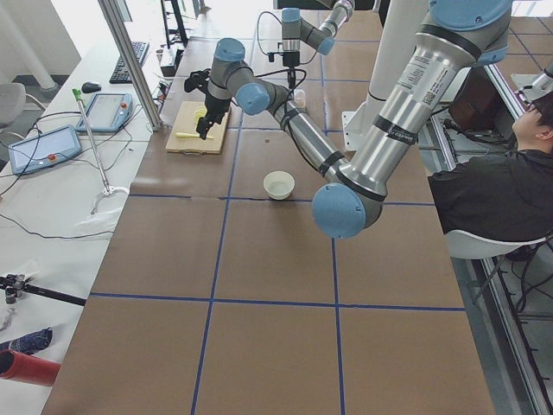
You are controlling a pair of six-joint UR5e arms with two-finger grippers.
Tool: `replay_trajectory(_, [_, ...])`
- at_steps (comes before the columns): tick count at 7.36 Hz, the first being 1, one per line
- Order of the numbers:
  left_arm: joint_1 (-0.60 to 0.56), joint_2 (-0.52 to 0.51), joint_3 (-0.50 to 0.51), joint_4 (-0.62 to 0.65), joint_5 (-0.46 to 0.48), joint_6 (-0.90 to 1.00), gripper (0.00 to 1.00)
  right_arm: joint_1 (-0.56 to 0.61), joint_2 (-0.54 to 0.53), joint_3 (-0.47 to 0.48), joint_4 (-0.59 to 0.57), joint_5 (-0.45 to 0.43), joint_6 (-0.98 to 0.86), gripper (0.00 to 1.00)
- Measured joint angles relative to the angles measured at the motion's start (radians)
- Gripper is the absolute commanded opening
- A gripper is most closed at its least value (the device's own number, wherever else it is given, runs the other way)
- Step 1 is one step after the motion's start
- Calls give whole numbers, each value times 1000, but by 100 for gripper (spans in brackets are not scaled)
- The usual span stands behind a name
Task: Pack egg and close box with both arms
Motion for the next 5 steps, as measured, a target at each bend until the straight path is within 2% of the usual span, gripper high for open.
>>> replay_trajectory(3, [-60, 84, 8, 1, -61, 106, 100, 24, 42, 8, -45, -77, 8, 100])
replay_trajectory(5, [-153, 149, 25, 12, -102, 251, 100, 112, 40, 27, -180, -88, -52, 100])
